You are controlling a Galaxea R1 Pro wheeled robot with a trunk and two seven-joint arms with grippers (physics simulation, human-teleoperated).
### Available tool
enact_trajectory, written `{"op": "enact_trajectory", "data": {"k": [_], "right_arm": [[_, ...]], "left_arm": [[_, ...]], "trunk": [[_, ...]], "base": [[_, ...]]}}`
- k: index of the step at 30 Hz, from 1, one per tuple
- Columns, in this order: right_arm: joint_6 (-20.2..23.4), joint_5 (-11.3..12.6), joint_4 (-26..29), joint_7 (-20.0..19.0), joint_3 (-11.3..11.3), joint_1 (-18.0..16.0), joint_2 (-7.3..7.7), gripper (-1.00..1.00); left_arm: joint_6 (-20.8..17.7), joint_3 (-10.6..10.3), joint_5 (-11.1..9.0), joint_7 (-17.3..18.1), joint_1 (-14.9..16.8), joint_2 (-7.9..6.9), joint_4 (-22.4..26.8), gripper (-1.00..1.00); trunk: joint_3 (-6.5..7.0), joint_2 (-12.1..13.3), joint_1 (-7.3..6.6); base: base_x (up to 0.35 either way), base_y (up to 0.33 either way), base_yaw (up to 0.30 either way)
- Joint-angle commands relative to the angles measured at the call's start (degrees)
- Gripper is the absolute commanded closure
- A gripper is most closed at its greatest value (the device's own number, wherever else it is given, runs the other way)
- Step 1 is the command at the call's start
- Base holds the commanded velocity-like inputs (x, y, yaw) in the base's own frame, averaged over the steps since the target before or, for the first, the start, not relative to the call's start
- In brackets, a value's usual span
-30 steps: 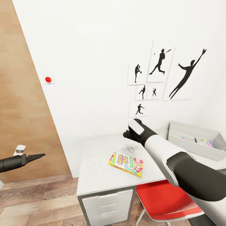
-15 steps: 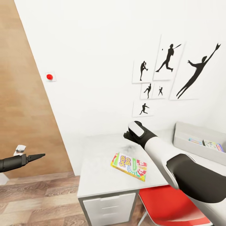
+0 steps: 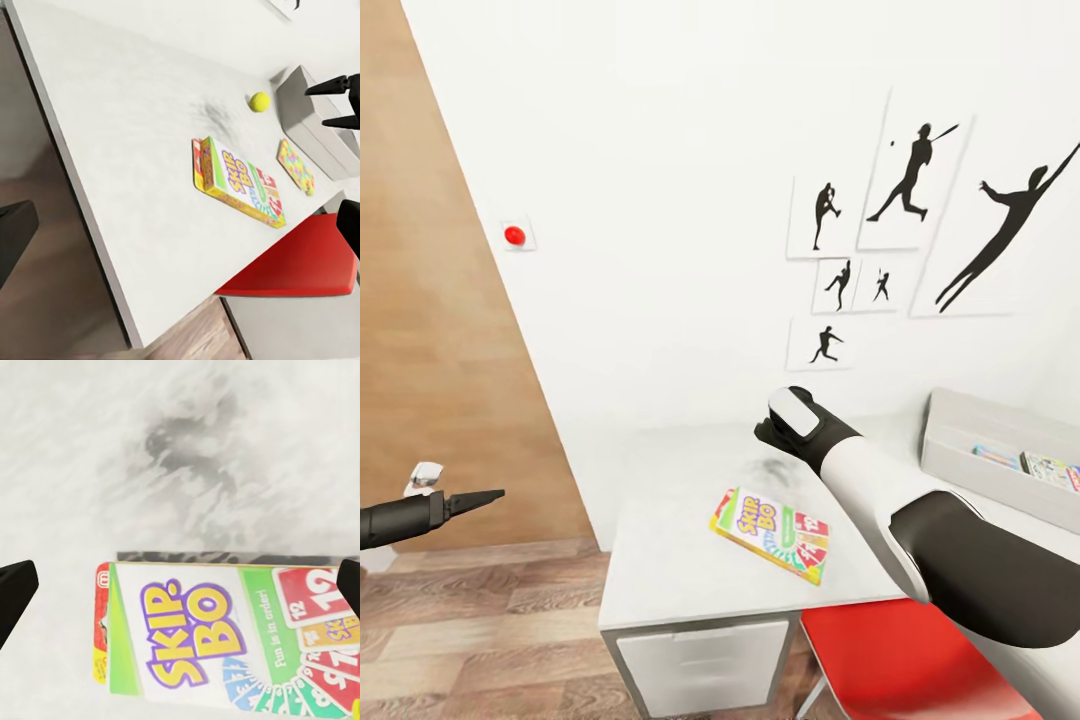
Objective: Put all the toys in the child's room - the three board games (two on the bed and one on the table), the two jigsaw puzzles on the table, and the tennis ball on the table - inside the toy box on the table in the child's room.
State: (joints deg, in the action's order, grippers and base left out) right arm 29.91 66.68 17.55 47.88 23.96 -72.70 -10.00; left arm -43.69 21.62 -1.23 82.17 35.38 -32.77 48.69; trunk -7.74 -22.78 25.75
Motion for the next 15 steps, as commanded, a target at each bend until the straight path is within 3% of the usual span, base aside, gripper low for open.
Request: {"op": "enact_trajectory", "data": {"k": [1, 6, 15], "right_arm": [[0.4, 0.0, 0.0, 0.2, 0.2, -0.1, 0.0, -1.0], [0.5, 0.1, 0.0, 0.2, 0.2, -0.1, 0.0, -1.0], [0.4, 0.1, 0.0, 0.2, 0.1, -0.1, 0.0, -1.0]], "left_arm": [[-0.6, 0.0, 0.0, 0.2, 0.0, -0.02, 0.0, -1.0], [-0.6, 0.0, -0.1, 0.2, 0.0, -0.01, 0.0, -1.0], [-0.6, 0.0, -0.1, 0.2, 0.0, 0.0, 0.0, -1.0]], "trunk": [[-0.18, -0.1, 0.04], [-0.38, -0.1, 0.04], [-1.02, -0.1, 0.04]], "base": [[0.002, -0.003, 0.038], [0.001, -0.001, -0.028], [0.0, 0.0, -0.147]]}}
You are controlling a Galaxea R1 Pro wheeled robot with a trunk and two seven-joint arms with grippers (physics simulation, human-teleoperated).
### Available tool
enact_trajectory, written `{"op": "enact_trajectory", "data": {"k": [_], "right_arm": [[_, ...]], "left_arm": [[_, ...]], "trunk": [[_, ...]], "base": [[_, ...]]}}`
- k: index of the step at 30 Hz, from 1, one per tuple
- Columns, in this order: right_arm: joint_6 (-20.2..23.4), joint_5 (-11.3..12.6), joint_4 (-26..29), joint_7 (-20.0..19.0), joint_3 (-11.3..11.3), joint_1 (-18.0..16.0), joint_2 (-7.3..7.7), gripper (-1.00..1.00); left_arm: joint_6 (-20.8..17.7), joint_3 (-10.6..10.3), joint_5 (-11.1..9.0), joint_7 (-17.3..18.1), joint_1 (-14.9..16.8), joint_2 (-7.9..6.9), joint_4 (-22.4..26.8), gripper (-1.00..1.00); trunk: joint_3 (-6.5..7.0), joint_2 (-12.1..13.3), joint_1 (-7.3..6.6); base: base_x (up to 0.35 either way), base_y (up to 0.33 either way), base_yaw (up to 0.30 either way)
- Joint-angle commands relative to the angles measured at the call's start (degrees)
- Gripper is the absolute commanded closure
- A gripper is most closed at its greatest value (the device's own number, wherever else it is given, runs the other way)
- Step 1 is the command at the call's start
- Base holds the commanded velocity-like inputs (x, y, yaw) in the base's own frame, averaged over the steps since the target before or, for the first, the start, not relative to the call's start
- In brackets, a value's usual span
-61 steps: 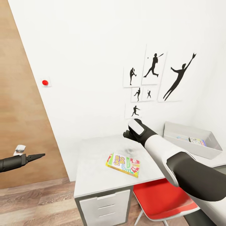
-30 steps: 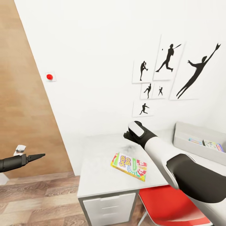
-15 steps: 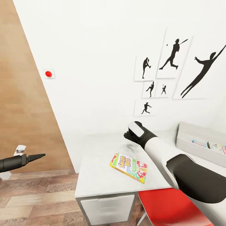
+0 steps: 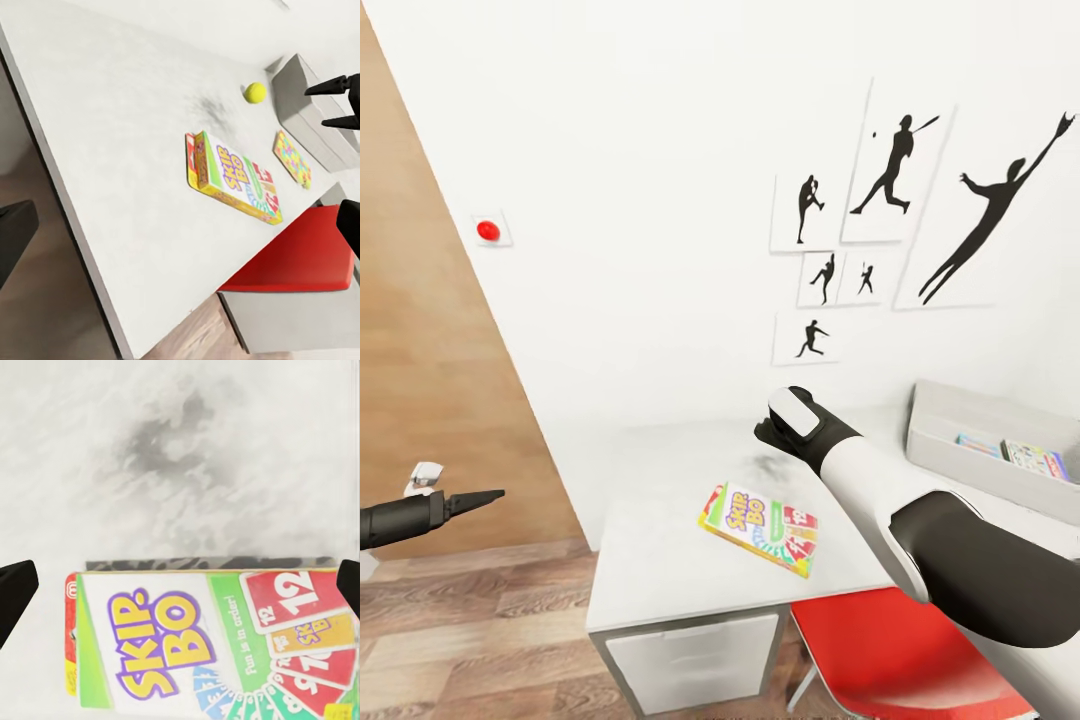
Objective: Put all the toys in the child's room - the three board games (two on the bed and one on the table), the two jigsaw puzzles on the table, and the tennis ball on the table - inside the toy box on the table in the child's room.
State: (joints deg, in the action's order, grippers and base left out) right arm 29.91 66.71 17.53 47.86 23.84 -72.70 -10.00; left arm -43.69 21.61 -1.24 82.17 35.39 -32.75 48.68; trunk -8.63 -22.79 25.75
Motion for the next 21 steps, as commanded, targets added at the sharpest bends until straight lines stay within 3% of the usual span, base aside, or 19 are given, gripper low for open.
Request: {"op": "enact_trajectory", "data": {"k": [1, 14, 21], "right_arm": [[0.4, 0.0, 0.0, 0.2, 0.2, -0.1, 0.0, -1.0], [0.5, 0.0, 0.0, 0.2, 0.3, -0.1, 0.0, -1.0], [0.5, -0.2, 0.0, 0.2, 0.3, -0.1, 0.0, -1.0]], "left_arm": [[-0.6, 0.0, -0.1, 0.2, 0.0, -0.02, 0.0, -1.0], [-0.6, 0.0, -0.1, 0.2, 0.1, 0.05, 0.0, -1.0], [-0.6, 0.0, 0.0, 0.1, 0.0, 0.06, 0.0, -1.0]], "trunk": [[-0.21, -0.1, 0.03], [-1.33, -0.1, 0.03], [-1.98, -0.1, 0.03]], "base": [[0.0, 0.0, -0.155], [0.0, 0.0, -0.143], [0.0, 0.028, -0.052]]}}
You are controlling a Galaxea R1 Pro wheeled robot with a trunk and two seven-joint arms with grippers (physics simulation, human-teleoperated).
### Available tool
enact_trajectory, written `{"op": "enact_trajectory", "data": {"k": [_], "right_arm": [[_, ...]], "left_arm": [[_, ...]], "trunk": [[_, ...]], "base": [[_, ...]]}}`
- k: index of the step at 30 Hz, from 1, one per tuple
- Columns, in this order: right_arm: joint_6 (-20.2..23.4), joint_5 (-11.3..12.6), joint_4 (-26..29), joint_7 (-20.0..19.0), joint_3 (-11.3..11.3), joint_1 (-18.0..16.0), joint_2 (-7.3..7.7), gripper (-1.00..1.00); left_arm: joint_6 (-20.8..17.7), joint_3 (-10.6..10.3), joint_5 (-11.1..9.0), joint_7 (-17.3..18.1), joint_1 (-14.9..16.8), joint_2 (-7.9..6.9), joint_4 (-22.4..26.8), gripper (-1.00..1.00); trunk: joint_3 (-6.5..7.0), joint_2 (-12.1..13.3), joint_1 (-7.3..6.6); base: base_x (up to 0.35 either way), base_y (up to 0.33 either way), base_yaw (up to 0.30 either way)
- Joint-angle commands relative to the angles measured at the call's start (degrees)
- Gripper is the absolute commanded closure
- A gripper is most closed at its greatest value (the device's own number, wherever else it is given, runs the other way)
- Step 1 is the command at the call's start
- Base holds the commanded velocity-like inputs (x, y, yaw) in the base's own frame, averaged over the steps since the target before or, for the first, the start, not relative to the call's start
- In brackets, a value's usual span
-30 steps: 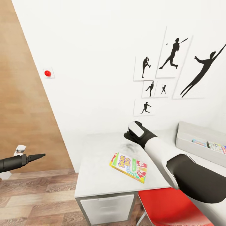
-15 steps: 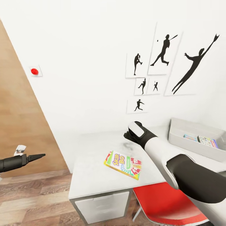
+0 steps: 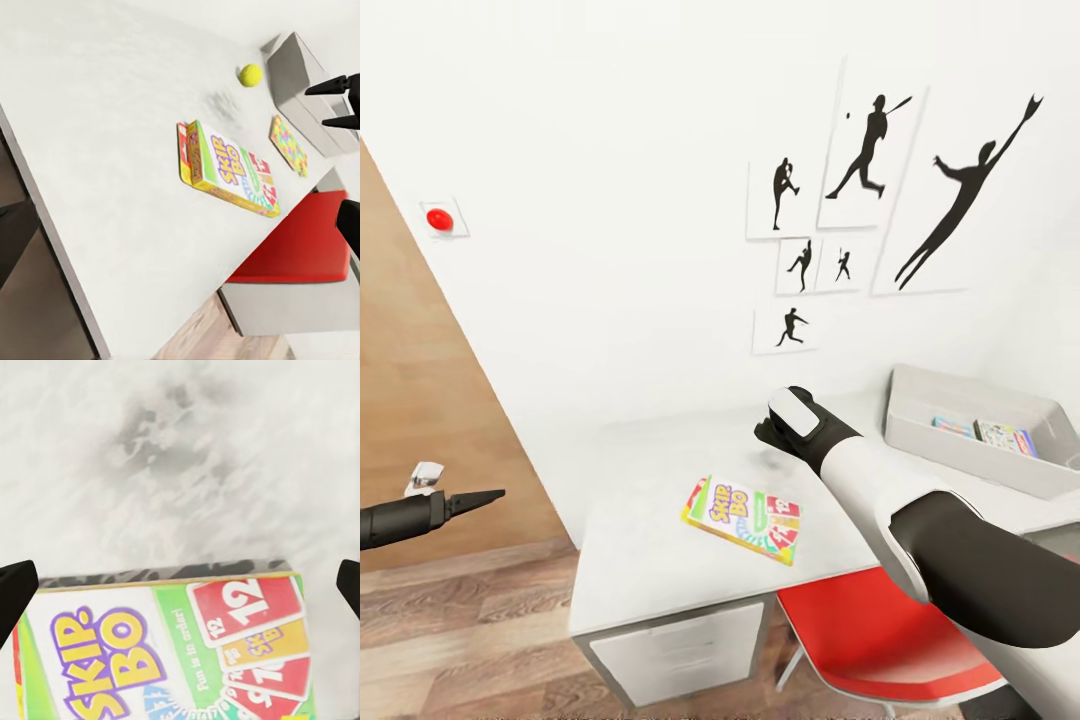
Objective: Put all the toys in the child's room - the three board games (two on the bed and one on the table), the two jigsaw puzzles on the table, and the tennis ball on the table - inside the toy box on the table in the child's room.
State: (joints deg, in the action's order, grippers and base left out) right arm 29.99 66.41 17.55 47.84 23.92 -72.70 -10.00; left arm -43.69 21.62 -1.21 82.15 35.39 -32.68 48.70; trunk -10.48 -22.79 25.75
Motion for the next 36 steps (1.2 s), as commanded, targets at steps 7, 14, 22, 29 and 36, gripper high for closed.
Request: {"op": "enact_trajectory", "data": {"k": [7, 14, 22, 29, 36], "right_arm": [[0.4, -0.1, 0.0, 0.2, 0.3, -0.1, 0.0, -1.0], [0.4, -0.2, -0.1, 0.2, 0.3, -0.1, 0.0, -1.0], [0.4, -0.2, -0.1, 0.2, 0.3, -0.1, 0.0, -1.0], [0.3, -0.2, -0.1, 0.2, 0.3, 0.5, 0.0, -1.0], [0.3, -0.2, -0.1, 0.2, 0.2, 1.0, 0.0, -1.0]], "left_arm": [[-0.6, 0.0, -0.1, 0.2, 0.0, -0.02, 0.0, -1.0], [-0.6, 0.0, -0.1, 0.2, 0.0, -0.02, 0.0, -1.0], [-0.6, 0.0, -0.1, 0.2, 0.0, 0.05, 0.0, -1.0], [-0.6, 0.0, -0.1, 0.1, 0.0, 0.07, 0.0, -1.0], [-0.6, 0.0, -0.1, 0.1, 0.0, 0.11, 0.0, -1.0]], "trunk": [[-0.79, -0.1, 0.03], [-1.45, -0.1, 0.03], [-2.2, -0.1, 0.03], [-2.86, -0.1, 0.03], [-3.52, -0.1, 0.03]], "base": [[0.0, 0.151, -0.006], [0.0, 0.022, -0.001], [0.0, 0.002, 0.0], [0.0, 0.0, 0.0], [0.0, 0.0, 0.0]]}}
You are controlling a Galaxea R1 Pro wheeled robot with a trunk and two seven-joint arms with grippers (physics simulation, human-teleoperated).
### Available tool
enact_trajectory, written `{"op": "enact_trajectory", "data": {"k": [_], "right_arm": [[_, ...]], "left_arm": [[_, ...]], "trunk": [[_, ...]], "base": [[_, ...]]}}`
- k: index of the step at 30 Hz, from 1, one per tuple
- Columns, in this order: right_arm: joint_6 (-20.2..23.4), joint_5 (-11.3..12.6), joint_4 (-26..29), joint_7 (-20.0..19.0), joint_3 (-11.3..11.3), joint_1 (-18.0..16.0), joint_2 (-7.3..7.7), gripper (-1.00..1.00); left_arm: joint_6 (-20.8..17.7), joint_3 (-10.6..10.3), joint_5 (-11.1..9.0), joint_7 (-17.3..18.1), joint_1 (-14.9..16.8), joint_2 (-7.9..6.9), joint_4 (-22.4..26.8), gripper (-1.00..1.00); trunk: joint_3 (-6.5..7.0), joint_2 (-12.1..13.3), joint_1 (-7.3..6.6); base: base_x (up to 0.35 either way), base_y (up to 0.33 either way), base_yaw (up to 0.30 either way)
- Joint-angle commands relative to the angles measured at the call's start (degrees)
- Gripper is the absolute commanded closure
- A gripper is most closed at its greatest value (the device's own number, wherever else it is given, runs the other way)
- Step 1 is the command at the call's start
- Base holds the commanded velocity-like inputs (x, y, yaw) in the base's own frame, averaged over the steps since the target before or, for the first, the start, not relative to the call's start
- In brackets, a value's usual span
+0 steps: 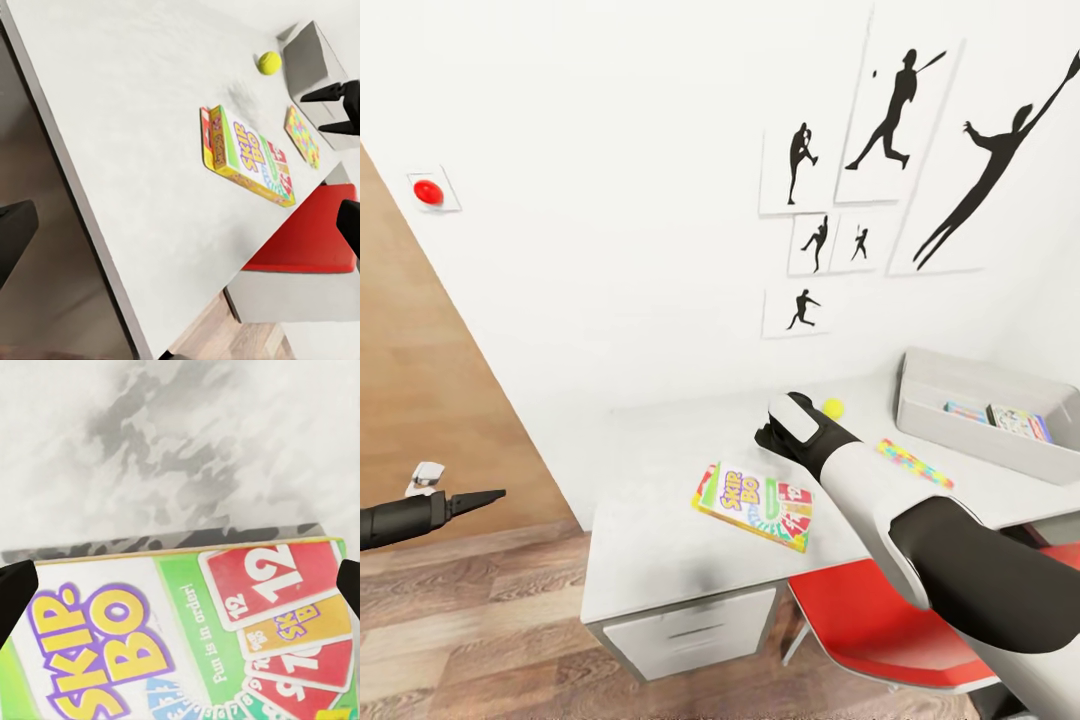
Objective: Put all the toys in the child's room - the three board games (two on the bed and one on the table), the two jigsaw puzzles on the table, and the tennis ball on the table - inside the toy box on the table in the child's room.
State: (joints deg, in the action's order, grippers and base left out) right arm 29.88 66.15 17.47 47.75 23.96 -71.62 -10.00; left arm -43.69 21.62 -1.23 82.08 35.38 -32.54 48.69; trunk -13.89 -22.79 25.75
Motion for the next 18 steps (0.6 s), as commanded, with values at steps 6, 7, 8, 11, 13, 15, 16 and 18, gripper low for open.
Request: {"op": "enact_trajectory", "data": {"k": [6, 7, 8, 11, 13, 15, 16, 18], "right_arm": [[0.4, 0.0, 0.0, 0.2, 0.2, 0.0, 0.0, -1.0], [0.4, 0.0, 0.0, 0.2, 0.2, 0.0, 0.0, -1.0], [0.4, 0.0, 0.0, 0.2, 0.2, 0.0, 0.0, -1.0], [0.4, 0.0, 0.0, 0.2, 0.2, 0.0, 0.04, -1.0], [0.4, 0.0, 0.0, 0.2, 0.2, 0.0, 0.08, -1.0], [0.3, 0.0, 0.0, 0.2, 0.2, 0.0, 0.14, -1.0], [-0.1, 0.0, 0.0, 0.2, 0.1, 0.0, 0.17, -1.0], [-0.9, 0.0, 0.0, 0.1, 0.2, 0.0, 0.21, -1.0]], "left_arm": [[-0.6, 0.0, 0.0, 0.2, 0.1, 0.0, 0.0, -1.0], [-0.6, 0.0, -0.1, 0.2, 0.0, 0.0, 0.0, -1.0], [-0.6, 0.0, -0.1, 0.2, 0.0, 0.01, 0.0, -1.0], [-0.6, 0.0, -0.1, 0.2, 0.1, -0.02, 0.0, -1.0], [-0.6, 0.0, -0.1, 0.2, 0.1, -0.01, 0.0, -1.0], [-0.6, 0.0, -0.1, 0.2, 0.1, 0.01, 0.0, -1.0], [-0.6, 0.0, -0.1, 0.2, 0.1, 0.01, 0.0, -1.0], [-0.6, 0.0, -0.1, 0.2, 0.0, 0.02, 0.0, -1.0]], "trunk": [[-0.68, -0.1, 0.03], [-0.78, -0.1, 0.03], [-0.87, -0.1, 0.03], [-1.16, -0.1, 0.03], [-1.34, -0.1, 0.03], [-1.53, -0.1, 0.03], [-1.63, -0.1, 0.03], [-1.82, -0.1, 0.03]], "base": [[0.005, 0.0, 0.0], [0.037, 0.0, 0.0], [0.052, 0.0, 0.0], [0.033, 0.0, 0.0], [0.016, 0.0, 0.0], [0.007, 0.0, 0.0], [0.004, 0.0, 0.0], [0.003, 0.0, 0.0]]}}
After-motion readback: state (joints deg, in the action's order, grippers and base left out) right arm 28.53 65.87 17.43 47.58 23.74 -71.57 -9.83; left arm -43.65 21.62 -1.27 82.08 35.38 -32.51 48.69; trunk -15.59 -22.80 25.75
